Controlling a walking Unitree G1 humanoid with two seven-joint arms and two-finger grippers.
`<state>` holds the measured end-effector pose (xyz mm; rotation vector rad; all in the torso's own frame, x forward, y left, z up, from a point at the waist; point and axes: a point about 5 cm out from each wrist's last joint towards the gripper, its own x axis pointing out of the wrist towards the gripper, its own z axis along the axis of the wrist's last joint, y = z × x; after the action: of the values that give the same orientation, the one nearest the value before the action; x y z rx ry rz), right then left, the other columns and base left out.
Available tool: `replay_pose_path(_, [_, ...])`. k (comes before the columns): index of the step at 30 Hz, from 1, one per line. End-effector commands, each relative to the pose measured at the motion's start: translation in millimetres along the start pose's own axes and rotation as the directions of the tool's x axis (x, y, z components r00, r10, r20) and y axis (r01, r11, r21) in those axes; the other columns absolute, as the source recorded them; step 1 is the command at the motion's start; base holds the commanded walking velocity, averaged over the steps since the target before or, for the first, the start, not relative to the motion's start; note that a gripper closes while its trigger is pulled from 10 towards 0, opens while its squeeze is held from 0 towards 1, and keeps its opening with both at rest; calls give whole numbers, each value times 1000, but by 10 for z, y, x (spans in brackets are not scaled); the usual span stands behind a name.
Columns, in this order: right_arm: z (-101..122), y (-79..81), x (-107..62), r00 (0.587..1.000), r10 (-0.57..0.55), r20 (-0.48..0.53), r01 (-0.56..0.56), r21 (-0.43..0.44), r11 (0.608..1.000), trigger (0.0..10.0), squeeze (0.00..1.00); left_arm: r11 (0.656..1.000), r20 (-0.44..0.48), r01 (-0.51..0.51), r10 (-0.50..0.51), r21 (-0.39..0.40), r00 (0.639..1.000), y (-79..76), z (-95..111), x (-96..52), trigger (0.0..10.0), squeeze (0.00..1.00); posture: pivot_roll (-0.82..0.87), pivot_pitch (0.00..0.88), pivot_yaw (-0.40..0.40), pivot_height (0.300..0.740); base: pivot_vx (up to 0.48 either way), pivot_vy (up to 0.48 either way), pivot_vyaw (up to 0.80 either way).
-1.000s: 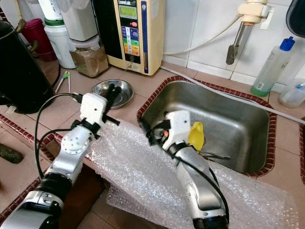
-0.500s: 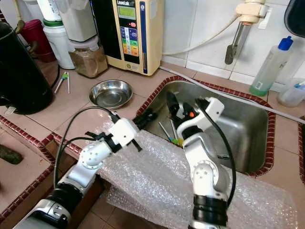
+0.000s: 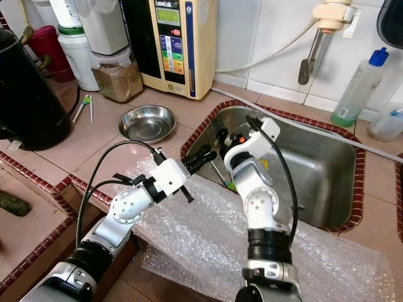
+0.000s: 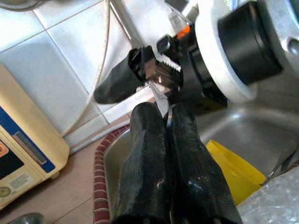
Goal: Kitchen organization
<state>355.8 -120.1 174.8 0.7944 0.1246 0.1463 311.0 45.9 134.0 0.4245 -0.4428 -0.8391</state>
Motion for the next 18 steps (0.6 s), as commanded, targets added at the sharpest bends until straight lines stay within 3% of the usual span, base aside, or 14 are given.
replay_pose_path(1, [5, -42, 13, 999, -43, -13, 44, 3, 999, 0, 0, 1000, 14, 9, -10, 25, 1000, 35, 38, 28, 0, 0, -34, 9, 50, 740, 0, 0, 0])
replay_pose_path(9, [114, -92, -2, 991, -131, -11, 130, -32, 991, 0, 0, 1000, -14, 6, -6, 31, 1000, 40, -16, -11, 431, 0, -38, 12, 53, 740, 0, 0, 0])
replay_pose_path(18, [81, -64, -24, 990, -134, -49, 132, -47, 990, 0, 0, 999, -30, 8, -6, 40, 1000, 53, -40, -5, 588, 0, -41, 14, 53, 740, 0, 0, 0])
